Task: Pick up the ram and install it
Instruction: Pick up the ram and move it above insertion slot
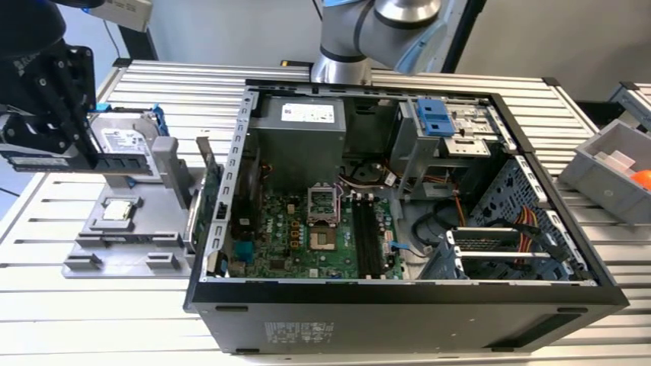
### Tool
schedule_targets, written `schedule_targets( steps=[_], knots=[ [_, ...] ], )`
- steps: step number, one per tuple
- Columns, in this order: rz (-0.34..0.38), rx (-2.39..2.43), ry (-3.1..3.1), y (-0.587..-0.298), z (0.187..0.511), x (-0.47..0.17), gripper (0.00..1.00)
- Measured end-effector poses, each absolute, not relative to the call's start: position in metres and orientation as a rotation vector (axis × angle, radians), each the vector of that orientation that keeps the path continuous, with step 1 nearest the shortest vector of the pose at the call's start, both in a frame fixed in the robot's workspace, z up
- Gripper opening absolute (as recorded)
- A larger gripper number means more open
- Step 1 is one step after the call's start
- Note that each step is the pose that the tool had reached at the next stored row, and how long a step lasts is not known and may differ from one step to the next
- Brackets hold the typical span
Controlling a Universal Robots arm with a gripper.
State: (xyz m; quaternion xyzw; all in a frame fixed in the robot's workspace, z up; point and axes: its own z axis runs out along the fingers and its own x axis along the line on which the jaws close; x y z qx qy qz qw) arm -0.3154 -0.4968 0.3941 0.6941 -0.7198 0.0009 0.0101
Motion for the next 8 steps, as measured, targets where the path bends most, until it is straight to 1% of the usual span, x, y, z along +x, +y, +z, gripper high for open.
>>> schedule_targets(
  steps=[8],
  knots=[
    [0.003,2.167,-2.247,-0.497,0.394,-0.303,0.00]
  ],
)
